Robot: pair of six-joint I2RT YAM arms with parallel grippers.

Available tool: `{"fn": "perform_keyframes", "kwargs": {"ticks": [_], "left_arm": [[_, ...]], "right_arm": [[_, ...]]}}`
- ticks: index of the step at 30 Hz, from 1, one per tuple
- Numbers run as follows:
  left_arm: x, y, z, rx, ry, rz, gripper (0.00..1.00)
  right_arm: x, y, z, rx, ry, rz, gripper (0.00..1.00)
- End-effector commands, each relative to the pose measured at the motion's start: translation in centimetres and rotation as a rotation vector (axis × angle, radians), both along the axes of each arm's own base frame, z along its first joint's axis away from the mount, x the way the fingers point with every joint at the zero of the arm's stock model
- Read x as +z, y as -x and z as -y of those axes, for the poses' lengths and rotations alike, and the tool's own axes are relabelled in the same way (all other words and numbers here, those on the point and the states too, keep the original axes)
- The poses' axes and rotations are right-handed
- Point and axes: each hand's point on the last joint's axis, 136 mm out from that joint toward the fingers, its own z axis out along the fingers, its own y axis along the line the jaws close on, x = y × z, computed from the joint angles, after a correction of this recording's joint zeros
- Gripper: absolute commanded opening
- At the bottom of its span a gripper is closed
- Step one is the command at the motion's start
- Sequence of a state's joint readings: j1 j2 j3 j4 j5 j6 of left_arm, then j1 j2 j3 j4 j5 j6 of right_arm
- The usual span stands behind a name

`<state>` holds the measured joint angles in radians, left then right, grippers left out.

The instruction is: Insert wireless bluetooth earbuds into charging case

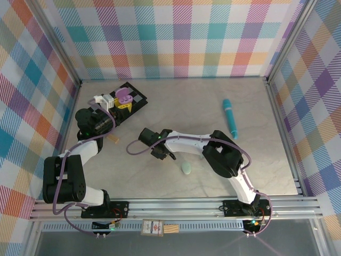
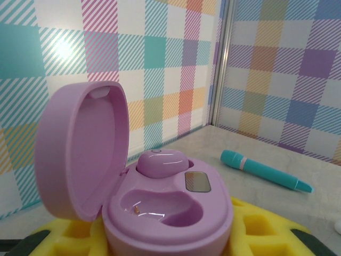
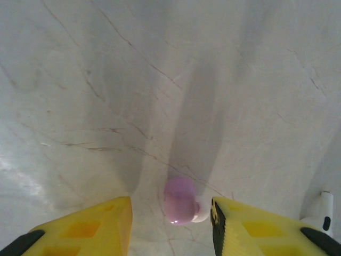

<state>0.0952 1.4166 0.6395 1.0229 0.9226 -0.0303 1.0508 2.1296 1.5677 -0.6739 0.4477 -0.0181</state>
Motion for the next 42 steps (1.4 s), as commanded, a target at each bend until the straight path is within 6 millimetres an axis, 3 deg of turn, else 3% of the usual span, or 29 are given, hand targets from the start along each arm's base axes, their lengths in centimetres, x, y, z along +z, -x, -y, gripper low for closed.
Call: {"fn": "perform_keyframes", "kwargs": {"ticks": [1,15,26,35,42], "left_arm": [[1.9,0.0,-0.3,-0.003,-0.016,0.071,0.22],[2.2,0.4,-0.1,-0.022,-0.017,0.076,0.22],[2.4,0.7,0.1,-0.035,-0.017,0.084,0.22],[2.3,0.9,0.5,-0.046,-0.017,0.084,0.22],[1.8,1.1,1.6,-0.057,-0.030,0.083,0.22]], "right_arm": [[0.5,-0.6,-0.1,0.010,0.043,0.032,0.42],[-0.5,-1.2,-0.7,0.033,0.079,0.028,0.33],[-1.5,-0.7,0.1,0.021,0.130,-0.005,0.25],[0.3,-0.3,-0.4,-0.005,0.053,-0.038,0.20],[3.4,-0.1,0.5,-0.099,-0.118,-0.115,0.21]]}}
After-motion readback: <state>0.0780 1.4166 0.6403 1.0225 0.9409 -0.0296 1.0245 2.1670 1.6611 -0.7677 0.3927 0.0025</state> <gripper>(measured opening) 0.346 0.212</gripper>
